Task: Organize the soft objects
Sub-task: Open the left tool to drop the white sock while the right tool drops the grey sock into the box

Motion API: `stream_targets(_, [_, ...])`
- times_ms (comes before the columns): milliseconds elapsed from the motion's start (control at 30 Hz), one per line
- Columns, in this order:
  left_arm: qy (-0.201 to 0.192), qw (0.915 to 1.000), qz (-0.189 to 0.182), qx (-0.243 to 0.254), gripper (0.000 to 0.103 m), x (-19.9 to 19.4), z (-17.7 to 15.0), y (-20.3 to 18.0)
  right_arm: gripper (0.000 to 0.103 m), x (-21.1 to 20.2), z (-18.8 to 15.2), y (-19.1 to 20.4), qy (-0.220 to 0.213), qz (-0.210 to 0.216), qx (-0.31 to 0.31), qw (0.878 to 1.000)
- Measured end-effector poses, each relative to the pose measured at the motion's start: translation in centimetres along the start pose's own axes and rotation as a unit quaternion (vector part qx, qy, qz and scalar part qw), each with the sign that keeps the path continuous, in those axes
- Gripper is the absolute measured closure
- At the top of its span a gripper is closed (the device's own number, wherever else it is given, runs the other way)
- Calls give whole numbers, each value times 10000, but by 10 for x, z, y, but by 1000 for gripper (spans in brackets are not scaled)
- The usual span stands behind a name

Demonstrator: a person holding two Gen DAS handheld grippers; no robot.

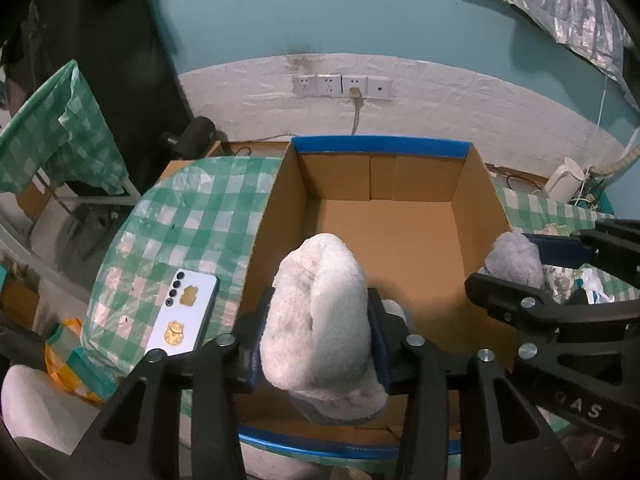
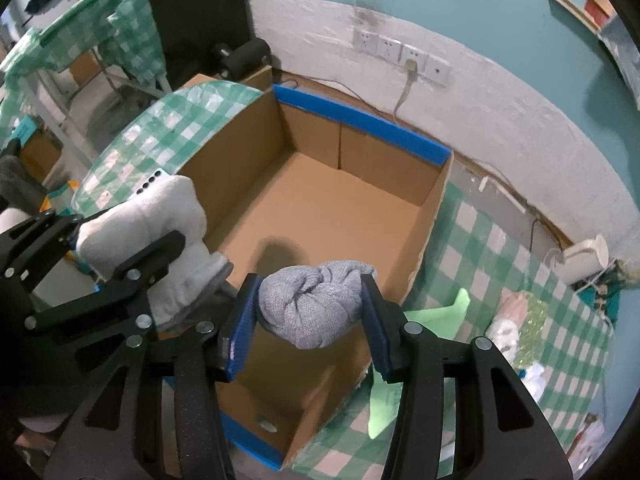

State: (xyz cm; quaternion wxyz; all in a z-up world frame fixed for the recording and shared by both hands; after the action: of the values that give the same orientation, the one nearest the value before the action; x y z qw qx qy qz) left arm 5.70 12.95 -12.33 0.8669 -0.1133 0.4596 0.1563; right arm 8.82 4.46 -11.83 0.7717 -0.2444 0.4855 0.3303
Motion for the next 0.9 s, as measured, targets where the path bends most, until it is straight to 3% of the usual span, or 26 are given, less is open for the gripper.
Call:
stream_targets(33, [29,10000,18,-28,56,1,0,1,48,1,-1,-2,9,3,81,10000])
stream_targets(100, [41,10000,39,-47,45,1,0,2,46,2,-3,-7,0,-18,188,9998])
stream_targets(200, [-66,9998,172,-32,33,-2,3,4,33,0,-6,-14,-19,-96,285,9995])
stream_targets(900, [-175,9996,-215,77,31,-18,5,-28,31,-24,-35,-52,-126,-330,661,9972])
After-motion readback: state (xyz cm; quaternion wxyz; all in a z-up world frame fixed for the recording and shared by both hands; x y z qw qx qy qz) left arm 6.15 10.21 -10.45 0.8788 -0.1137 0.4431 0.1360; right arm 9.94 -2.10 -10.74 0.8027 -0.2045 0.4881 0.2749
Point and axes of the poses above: each gripper's, at about its wrist camera, not at the fingertips, and x roughly the way its jaws point, y to its left, z to its top, the point moved 9 cm from there along x, roughly the way its jaws point, and after that the axes turned 14 degrees about -x, right-handed, at the moved point
